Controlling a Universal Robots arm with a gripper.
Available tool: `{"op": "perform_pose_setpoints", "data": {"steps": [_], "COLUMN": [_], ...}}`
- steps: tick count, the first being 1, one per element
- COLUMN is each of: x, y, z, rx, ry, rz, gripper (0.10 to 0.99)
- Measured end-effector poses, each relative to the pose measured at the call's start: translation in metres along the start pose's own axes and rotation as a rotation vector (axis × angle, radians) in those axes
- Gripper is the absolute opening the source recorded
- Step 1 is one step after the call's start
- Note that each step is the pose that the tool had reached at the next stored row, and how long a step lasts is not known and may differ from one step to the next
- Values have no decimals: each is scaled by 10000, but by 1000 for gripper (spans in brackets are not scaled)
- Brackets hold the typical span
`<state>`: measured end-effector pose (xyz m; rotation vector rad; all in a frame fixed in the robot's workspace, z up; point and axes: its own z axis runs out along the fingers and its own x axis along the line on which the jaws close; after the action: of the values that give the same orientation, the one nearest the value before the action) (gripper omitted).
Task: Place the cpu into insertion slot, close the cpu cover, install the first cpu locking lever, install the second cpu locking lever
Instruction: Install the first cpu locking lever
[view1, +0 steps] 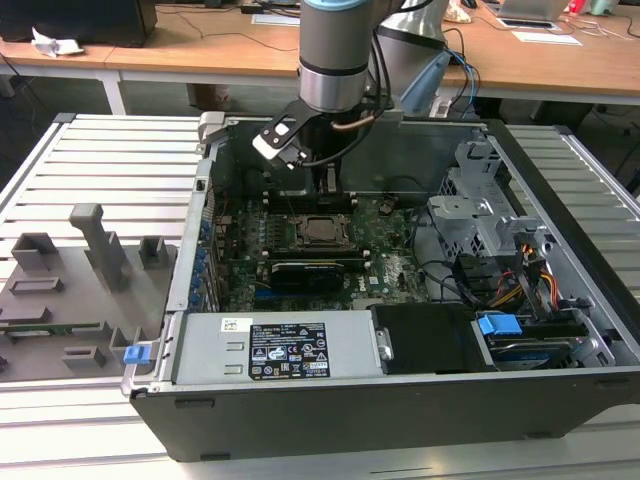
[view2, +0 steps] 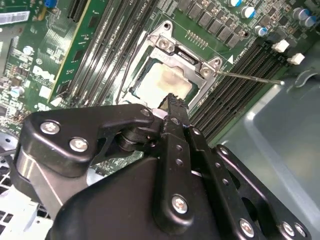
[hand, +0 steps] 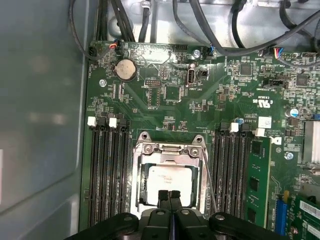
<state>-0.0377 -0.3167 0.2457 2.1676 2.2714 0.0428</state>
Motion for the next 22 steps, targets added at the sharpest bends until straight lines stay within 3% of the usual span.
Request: {"op": "perform_pose_setpoints", "data": {"steps": [4,8,10,13,22], "x": [3,4,4,4,4], "y": [3,3,3,3,3], "z": [-160,-167,-167,-167,-167], "rx": [3,7,20,30,35], "ry": [-59,-67,-49,-33,-25], "rz": [-2,-289,-1202,-1925,-2296], "gripper": [106,106,106,106,106]}}
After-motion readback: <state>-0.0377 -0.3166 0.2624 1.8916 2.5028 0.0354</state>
